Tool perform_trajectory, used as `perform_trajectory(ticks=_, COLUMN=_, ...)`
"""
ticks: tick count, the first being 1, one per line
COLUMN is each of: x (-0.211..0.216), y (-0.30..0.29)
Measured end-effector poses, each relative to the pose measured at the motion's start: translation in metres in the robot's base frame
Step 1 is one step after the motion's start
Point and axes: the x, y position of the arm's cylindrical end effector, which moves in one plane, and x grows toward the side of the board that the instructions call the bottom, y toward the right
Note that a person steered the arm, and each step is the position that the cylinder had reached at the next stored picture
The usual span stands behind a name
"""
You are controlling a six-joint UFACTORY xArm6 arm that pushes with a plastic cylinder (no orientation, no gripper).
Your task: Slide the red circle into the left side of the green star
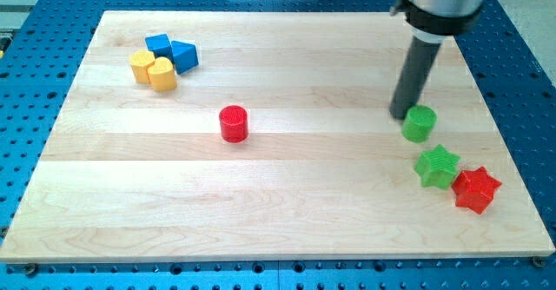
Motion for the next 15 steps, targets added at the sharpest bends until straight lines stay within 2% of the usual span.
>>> perform_trajectory(ticks=1, x=0.019, y=-0.003)
perform_trajectory(ticks=2, x=0.034, y=-0.105)
perform_trajectory(ticks=3, x=0.063, y=-0.247)
perform_trajectory(ticks=4, x=0.038, y=-0.349)
perform_trajectory(ticks=5, x=-0.001, y=-0.299)
perform_trajectory(ticks=6, x=0.020, y=-0.215)
perform_trajectory(ticks=7, x=0.047, y=-0.171)
perform_trajectory(ticks=8, x=0.045, y=-0.208)
perform_trajectory(ticks=9, x=0.053, y=-0.207)
perform_trajectory(ticks=10, x=0.073, y=-0.160)
perform_trajectory(ticks=11, x=0.079, y=-0.189)
perform_trajectory(ticks=13, x=0.084, y=-0.079)
perform_trajectory(ticks=14, x=0.092, y=-0.097)
perform_trajectory(ticks=15, x=0.106, y=-0.072)
